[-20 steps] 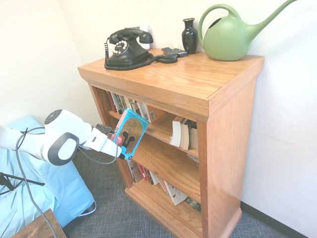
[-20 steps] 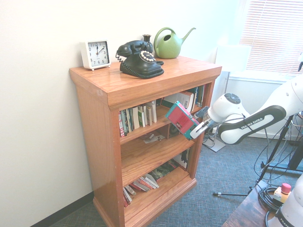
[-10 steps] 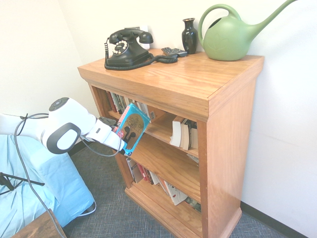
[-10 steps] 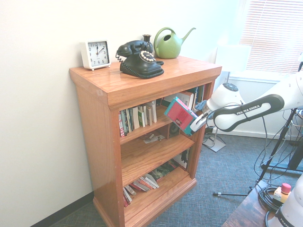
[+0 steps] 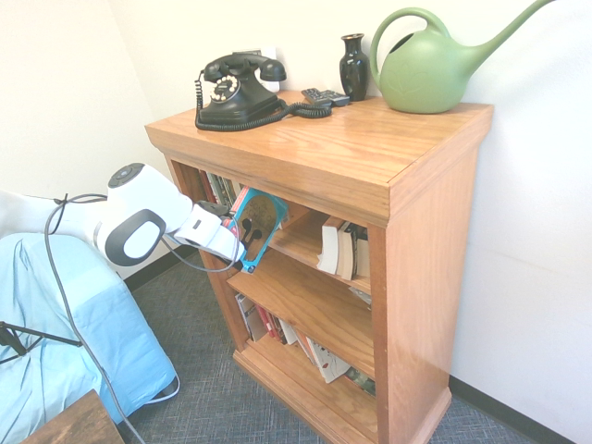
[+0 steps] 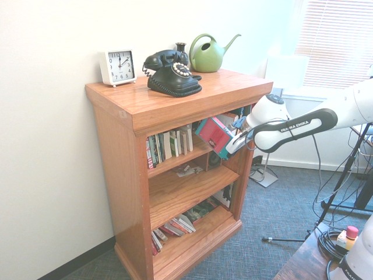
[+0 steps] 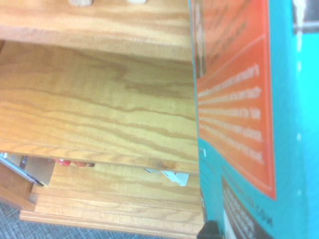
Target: Organize the shelf
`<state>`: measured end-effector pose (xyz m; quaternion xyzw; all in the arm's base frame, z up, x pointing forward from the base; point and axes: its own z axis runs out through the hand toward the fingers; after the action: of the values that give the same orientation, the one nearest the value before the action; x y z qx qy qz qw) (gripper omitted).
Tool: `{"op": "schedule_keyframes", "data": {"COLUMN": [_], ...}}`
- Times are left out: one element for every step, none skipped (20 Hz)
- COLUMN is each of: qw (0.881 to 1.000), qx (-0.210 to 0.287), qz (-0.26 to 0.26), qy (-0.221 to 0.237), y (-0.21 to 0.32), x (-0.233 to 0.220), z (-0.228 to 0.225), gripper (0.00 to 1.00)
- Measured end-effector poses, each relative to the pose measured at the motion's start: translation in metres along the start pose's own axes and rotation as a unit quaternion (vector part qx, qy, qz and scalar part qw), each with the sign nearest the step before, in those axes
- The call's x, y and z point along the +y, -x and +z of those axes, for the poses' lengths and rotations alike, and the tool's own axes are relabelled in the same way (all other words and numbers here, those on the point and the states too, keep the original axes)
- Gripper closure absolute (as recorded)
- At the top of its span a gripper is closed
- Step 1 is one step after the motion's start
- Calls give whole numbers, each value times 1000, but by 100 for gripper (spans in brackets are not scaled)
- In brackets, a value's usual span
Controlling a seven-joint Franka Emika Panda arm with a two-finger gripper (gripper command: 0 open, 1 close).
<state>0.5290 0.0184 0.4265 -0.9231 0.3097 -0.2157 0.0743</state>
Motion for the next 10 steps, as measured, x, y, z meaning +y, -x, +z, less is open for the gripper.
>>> {"op": "schedule_keyframes", "data": {"qw": [1000,1000,1000,1000,1000,1000,1000,1000,1000,1000], "qx": [-1,-2,-1,0,1,2,4,5,6,6], "qz": [-1,-2,-4,-8,-12,-17,-20,-22,-24,-25], "qy": [0,-1,-3,-5,-6,-6,-7,-8,-8,-8], "y": [-2,-4,-5,-6,-7,-8,-10,-11,-12,-13], "x": [-3,-6,-10,-14,-18,-23,-27,-31,-33,-35], "z": [4,9,12,15,17,18,19,19,21,22], "gripper": [100,100,100,100,100,100,100,100,100,100]}}
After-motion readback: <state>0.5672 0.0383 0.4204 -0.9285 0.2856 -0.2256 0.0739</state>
